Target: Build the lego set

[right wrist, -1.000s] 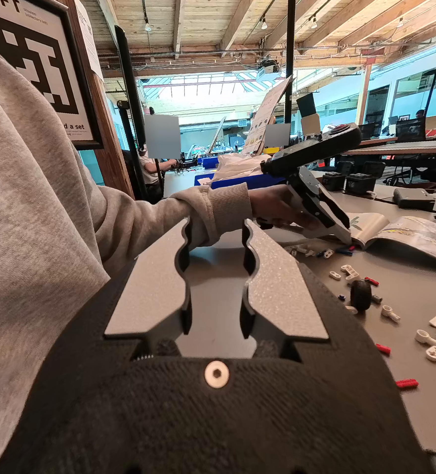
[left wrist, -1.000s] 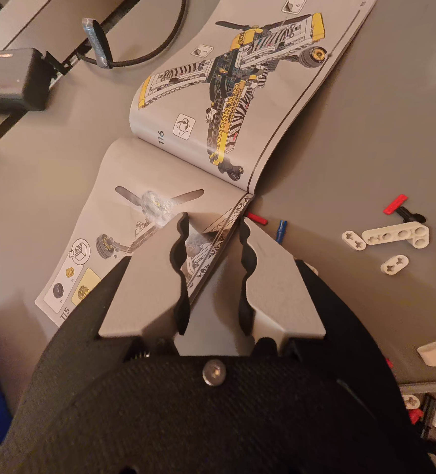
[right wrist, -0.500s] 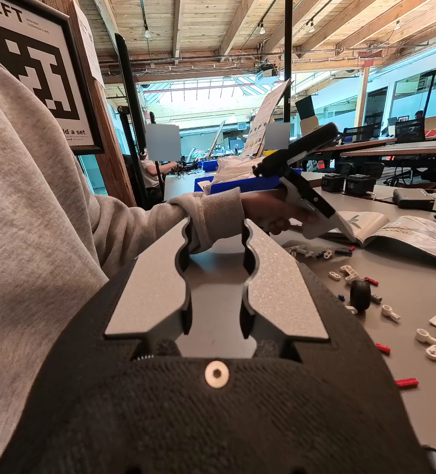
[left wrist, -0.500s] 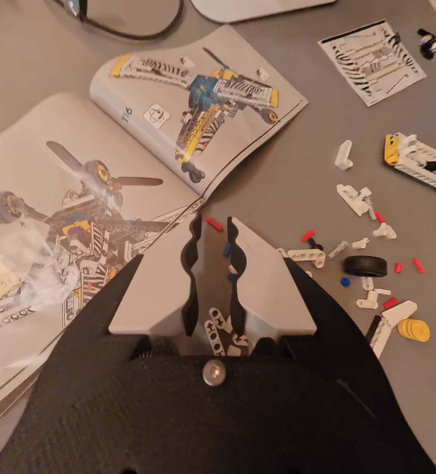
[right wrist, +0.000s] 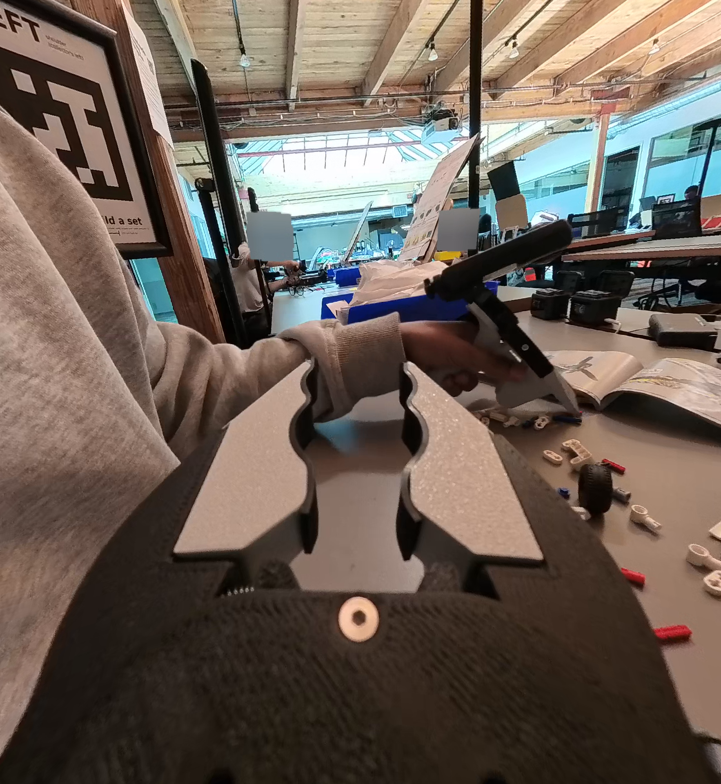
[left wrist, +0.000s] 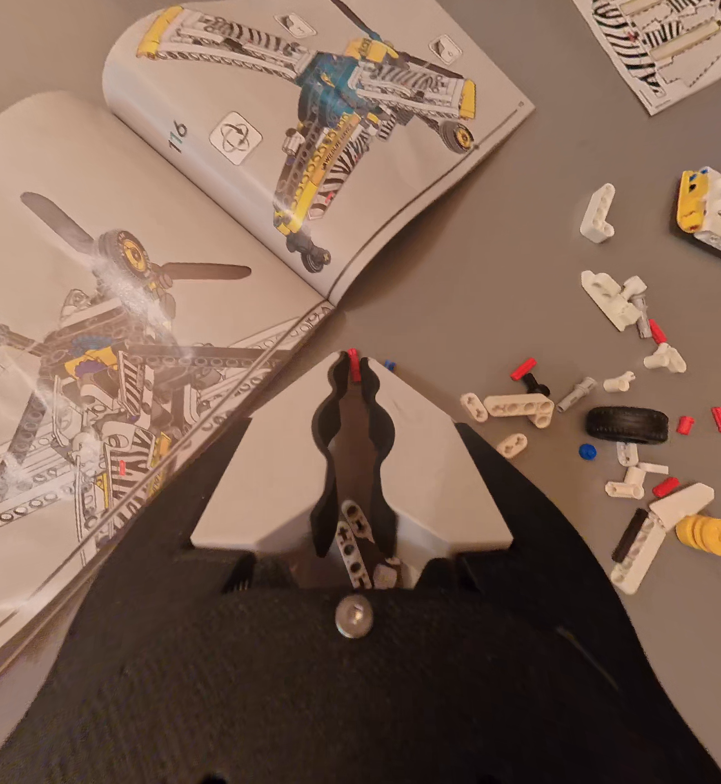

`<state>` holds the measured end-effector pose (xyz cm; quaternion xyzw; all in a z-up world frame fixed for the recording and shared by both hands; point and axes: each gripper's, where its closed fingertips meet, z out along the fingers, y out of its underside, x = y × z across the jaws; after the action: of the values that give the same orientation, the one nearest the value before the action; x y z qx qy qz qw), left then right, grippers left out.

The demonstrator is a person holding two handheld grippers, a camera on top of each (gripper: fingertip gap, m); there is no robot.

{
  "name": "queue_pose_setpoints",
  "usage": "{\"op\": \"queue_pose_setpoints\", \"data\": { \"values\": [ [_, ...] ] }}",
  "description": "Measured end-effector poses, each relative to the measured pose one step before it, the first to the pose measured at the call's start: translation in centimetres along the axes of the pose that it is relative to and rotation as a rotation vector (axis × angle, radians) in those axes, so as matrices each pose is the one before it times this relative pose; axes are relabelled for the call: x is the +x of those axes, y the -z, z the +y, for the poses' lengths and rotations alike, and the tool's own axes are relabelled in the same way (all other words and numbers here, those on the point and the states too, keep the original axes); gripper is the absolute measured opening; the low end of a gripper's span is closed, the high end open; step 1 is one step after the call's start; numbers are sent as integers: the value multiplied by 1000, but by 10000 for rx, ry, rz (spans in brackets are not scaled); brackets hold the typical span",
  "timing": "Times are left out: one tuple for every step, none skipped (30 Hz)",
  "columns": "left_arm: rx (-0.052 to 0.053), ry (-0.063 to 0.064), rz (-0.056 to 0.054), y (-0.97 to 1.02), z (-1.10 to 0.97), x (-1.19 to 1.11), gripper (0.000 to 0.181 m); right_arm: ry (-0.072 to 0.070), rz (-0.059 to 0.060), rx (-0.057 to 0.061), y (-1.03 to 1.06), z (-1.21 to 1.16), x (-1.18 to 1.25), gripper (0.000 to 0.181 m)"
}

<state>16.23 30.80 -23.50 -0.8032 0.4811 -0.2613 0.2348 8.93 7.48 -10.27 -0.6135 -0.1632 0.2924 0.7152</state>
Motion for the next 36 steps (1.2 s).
{"op": "queue_pose_setpoints", "data": {
  "values": [
    [-87,-1,85,164,281,240,4,-9,-2,4,11,-1,8,38],
    [-87,-22,93,195,320,281,4,-6,0,5,16,-13,6,38],
    [-91,0,88,207,340,284,4,-6,0,4,5,2,5,38],
    [-85,13,97,211,342,290,3,-6,-2,2,-3,-4,7,38],
    [-48,-18,95,191,294,286,3,-1,-1,4,11,-8,0,37],
    [-19,-24,79,164,272,232,3,0,2,1,-1,-2,2,38],
    [-66,7,107,136,309,246,3,-4,-3,-5,9,5,0,37],
    [-79,24,174,137,307,328,3,-7,-5,-3,0,3,2,37],
    [-99,33,198,130,311,371,3,-7,0,2,6,4,5,37],
    [-100,23,177,115,304,384,3,-3,4,4,3,-7,12,38],
    [-70,-9,86,96,270,297,3,-2,3,-1,7,0,10,37],
    [-56,-59,54,62,270,308,3,2,1,-4,-3,8,-5,37],
    [-56,-64,61,53,265,361,3,6,5,-1,3,3,-3,37],
    [-92,-51,136,41,312,497,3,9,2,-2,3,4,-4,37],
    [-101,-41,175,0,312,583,3,12,0,-4,5,-1,-20,37],
    [-85,-42,142,-12,283,539,3,15,2,-5,0,11,-9,37],
    [-45,-54,115,-44,200,505,3,19,1,-5,-1,2,-22,37],
    [-39,-44,144,-44,175,537,3,20,2,-3,8,9,-25,37],
    [-18,-52,155,-38,120,539,3,17,0,-4,1,11,-23,37],
    [67,-67,124,33,-41,467,3,15,-1,-4,-3,-1,-13,37],
    [141,-51,80,141,-189,341,4,14,0,-3,6,7,-18,37],
    [208,-2,-2,285,-298,154,6,15,2,-1,11,-6,-22,37],
    [272,24,-81,411,-388,-49,7,17,2,2,10,-1,-19,37],
    [344,36,-143,525,-470,-206,11,22,5,5,10,-3,-25,37],
    [371,50,-158,601,-432,-297,15,25,6,2,12,0,-22,37],
    [375,75,-186,632,-349,-406,20,25,3,-1,0,6,-28,37],
    [349,83,-213,637,-215,-496,26,26,3,1,11,-9,-27,37],
    [292,85,-326,615,-3,-717,36,25,8,3,12,-2,-19,37],
    [179,91,-494,599,266,-980,41,21,5,-1,6,4,-20,37],
    [73,40,-504,544,542,-957,45,17,2,-4,7,-1,-28,37],
    [-18,-2,-399,523,747,-731,51,14,2,-5,6,-1,-16,37],
    [-49,-43,-305,479,850,-519,58,12,2,-6,1,12,-11,37],
    [-43,-95,-200,440,870,-289,61,8,0,-7,-1,3,-18,36],
    [-10,-136,-146,401,828,-126,65,4,1,-7,-1,12,-3,36],
    [40,-149,-211,409,709,-153,67,2,1,-8,-2,3,-7,36],
    [141,-129,-303,431,472,-259,67,2,-4,-6,-3,1,-13,36]
  ]
}}
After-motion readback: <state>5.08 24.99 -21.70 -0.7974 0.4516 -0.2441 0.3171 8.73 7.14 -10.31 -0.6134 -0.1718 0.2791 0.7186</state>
